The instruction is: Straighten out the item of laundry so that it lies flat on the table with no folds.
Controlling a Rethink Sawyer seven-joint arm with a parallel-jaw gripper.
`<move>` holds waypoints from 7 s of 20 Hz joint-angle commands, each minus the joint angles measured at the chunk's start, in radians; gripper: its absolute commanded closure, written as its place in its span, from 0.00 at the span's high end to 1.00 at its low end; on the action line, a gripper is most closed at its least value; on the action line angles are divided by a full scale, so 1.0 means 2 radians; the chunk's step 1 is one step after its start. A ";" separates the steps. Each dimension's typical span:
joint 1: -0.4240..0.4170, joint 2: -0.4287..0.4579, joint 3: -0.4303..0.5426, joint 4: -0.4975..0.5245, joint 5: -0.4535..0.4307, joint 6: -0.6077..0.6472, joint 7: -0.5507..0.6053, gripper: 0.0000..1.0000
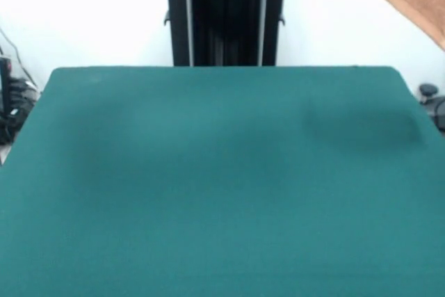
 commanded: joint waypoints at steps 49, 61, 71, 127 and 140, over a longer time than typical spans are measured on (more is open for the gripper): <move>-0.060 -0.030 -0.211 0.107 -0.056 -0.088 -0.309 0.00; -0.076 -0.099 -0.403 0.050 -0.161 -0.080 -0.548 0.00; -0.112 -0.138 -0.396 0.016 -0.101 -0.142 -0.680 0.00; -0.117 -0.229 -0.557 -0.031 -0.387 -0.131 -1.007 0.00; -0.089 -0.302 -0.678 -0.042 -0.634 0.046 -1.028 0.00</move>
